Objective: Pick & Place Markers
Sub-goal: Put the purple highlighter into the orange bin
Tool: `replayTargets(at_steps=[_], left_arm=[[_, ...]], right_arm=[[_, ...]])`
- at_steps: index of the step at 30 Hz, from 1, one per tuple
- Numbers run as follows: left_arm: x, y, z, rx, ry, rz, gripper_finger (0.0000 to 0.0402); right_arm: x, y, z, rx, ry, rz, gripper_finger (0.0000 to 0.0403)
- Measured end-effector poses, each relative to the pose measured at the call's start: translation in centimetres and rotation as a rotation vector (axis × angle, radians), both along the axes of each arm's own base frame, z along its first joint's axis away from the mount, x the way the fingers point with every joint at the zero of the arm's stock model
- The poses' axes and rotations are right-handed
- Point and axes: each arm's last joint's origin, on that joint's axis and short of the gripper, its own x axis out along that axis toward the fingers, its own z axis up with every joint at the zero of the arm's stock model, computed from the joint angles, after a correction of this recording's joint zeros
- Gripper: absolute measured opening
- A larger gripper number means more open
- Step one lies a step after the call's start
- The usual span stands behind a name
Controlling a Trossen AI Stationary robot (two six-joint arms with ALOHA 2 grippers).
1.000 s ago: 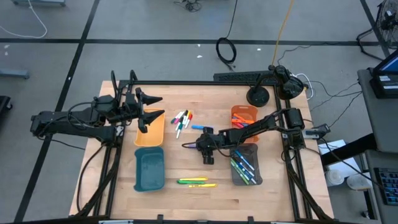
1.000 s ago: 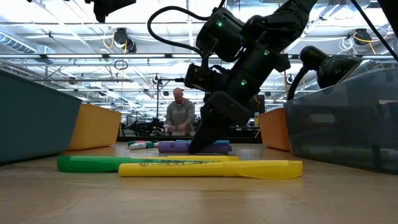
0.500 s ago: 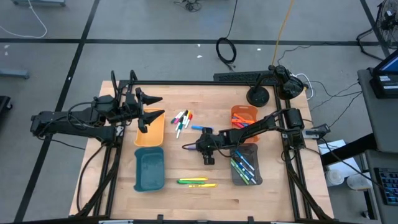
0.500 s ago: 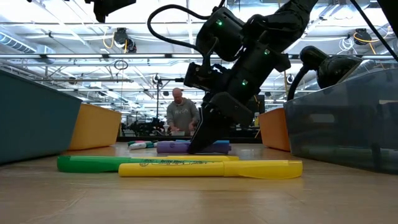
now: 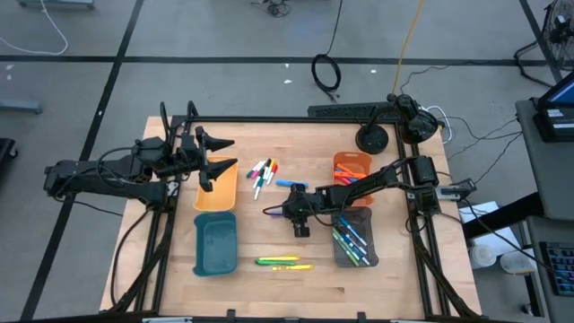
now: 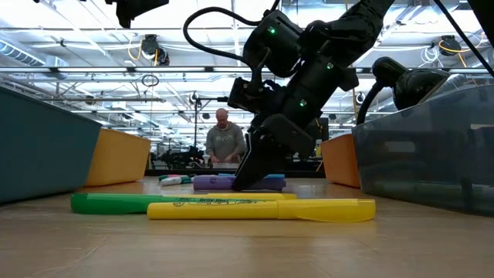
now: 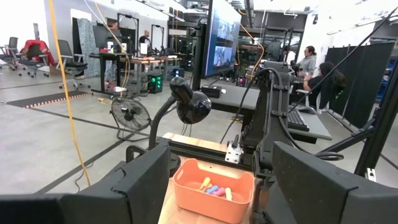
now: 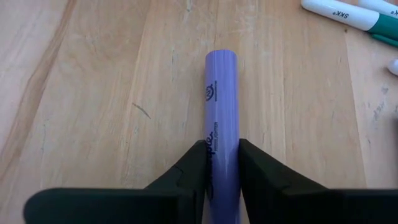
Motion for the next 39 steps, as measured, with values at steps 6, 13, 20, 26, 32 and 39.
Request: replayTargets(at_steps=[6, 13, 20, 26, 32, 39], left_arm=[[0.00, 0.00, 0.00, 0.000, 0.000, 0.000, 0.0282], [0.00, 0.00, 0.00, 0.000, 0.000, 0.000, 0.0282], [0.00, 0.00, 0.00, 0.000, 0.000, 0.000, 0.0282], [0.00, 0.00, 0.00, 0.000, 0.000, 0.000, 0.0282], [0.00, 0.00, 0.00, 0.000, 0.000, 0.000, 0.0282], [0.00, 0.00, 0.00, 0.000, 0.000, 0.000, 0.0282]], right_arm=[[0.00, 0.00, 0.00, 0.001, 0.000, 0.000, 0.0067], [0.01, 0.02, 0.01, 0.001, -0.001, 0.001, 0.0069], [0.01, 0.02, 0.01, 0.002, -0.001, 0.001, 0.0066], [0.03, 0.02, 0.05, 0.001, -0.002, 0.001, 0.0070], [-0.05, 0.03, 0.32, 0.001, -0.002, 0.001, 0.0066], [-0.22, 0.10, 0.93, 0.004, -0.007, 0.001, 0.0072]])
